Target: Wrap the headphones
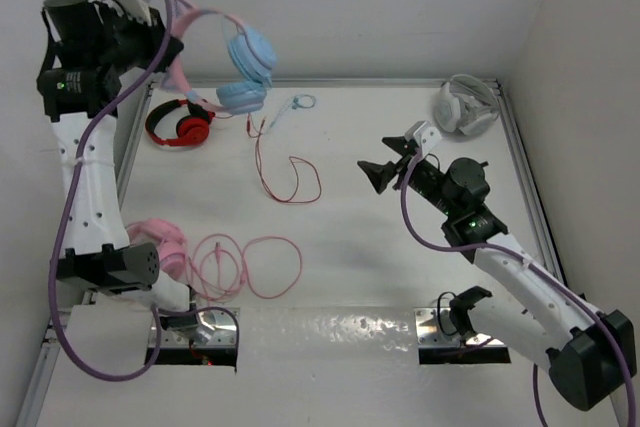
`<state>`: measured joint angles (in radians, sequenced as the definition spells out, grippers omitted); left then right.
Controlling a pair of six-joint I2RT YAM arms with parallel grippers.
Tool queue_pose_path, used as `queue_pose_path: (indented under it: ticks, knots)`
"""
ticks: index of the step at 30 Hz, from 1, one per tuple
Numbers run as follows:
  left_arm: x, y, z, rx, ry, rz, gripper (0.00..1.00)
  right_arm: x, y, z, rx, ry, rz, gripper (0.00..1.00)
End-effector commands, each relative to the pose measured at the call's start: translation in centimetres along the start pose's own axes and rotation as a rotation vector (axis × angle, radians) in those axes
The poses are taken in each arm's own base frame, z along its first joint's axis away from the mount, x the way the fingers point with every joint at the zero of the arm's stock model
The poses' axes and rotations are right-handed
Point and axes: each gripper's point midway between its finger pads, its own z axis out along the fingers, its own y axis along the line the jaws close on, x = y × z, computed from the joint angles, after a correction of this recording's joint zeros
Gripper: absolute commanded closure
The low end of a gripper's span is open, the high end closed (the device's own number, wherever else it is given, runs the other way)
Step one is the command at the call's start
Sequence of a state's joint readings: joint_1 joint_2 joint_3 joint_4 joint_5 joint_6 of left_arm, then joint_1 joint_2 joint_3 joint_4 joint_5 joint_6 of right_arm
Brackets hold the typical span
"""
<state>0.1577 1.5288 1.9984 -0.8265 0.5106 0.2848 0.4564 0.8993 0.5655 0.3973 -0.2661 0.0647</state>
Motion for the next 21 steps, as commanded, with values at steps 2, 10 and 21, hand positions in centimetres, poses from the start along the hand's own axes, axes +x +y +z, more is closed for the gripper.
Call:
queue_pose_path:
  ticks: [2, 10, 21]
  knots:
    - [-9.6, -3.8, -3.8, 0.122, -0.261, -0.108, 1.0, -5.3, 2.3, 2.3, -0.11, -0.147, -0.036, 0.28]
    - [-7.3, -4.9, -0.9, 0.152, -0.199, -0.187, 1.0, -5.0, 7.3, 7.3, -0.222, -0.148, -0.101, 0.19]
    - [-8.2, -5.3, -2.7, 0.126, -0.225, -0.138, 1.0, -3.1, 5.4, 20.3, -0.049, -0.204, 0.043, 0.1]
